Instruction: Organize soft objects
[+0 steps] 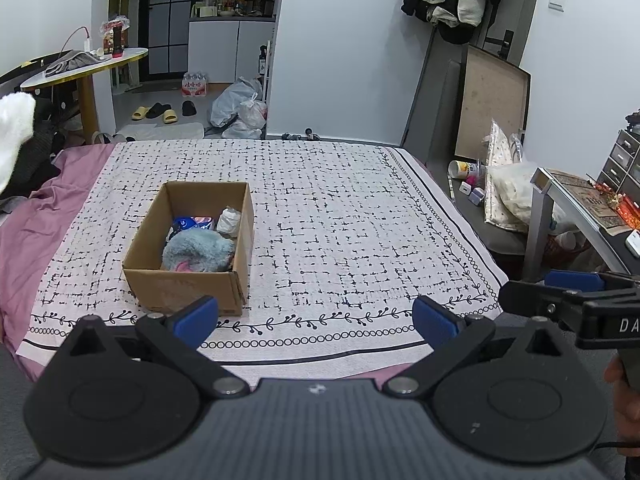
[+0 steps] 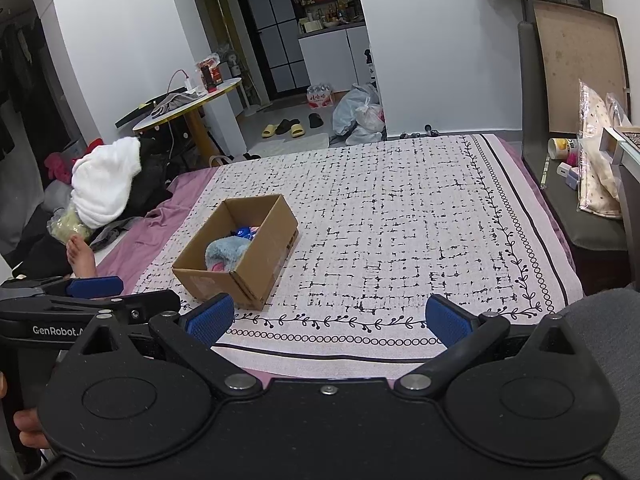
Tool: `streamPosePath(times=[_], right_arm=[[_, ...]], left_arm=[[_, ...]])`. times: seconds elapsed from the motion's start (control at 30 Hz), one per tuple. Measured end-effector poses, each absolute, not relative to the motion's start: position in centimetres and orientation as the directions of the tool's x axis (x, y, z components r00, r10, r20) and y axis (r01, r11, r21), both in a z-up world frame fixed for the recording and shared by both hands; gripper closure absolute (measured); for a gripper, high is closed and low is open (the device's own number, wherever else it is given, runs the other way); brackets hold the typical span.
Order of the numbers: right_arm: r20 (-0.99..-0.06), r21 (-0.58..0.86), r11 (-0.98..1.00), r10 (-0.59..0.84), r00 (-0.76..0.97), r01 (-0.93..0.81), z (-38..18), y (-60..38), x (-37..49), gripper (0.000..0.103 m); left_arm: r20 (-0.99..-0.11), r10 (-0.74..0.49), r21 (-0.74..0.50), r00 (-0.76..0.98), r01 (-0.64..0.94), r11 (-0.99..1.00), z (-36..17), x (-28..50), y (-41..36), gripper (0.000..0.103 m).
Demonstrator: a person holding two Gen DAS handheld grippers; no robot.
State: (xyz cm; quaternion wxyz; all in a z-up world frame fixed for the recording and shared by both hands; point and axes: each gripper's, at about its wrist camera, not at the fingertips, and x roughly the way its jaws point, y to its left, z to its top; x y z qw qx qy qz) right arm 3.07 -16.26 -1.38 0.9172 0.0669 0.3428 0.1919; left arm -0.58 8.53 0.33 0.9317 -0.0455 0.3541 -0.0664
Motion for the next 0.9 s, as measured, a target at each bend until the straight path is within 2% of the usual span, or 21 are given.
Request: streamPosePath(times=[0.9], right_arm=[[-0.621,0.252,0.921,0.389,0.681,-0.296,-2.35,-15.98,3.57,0.0]], left_arm=[[-0.638,-0.154,-0.145,0.755,0.079,0.986,-0.26,-0.71,9.13,0.001]])
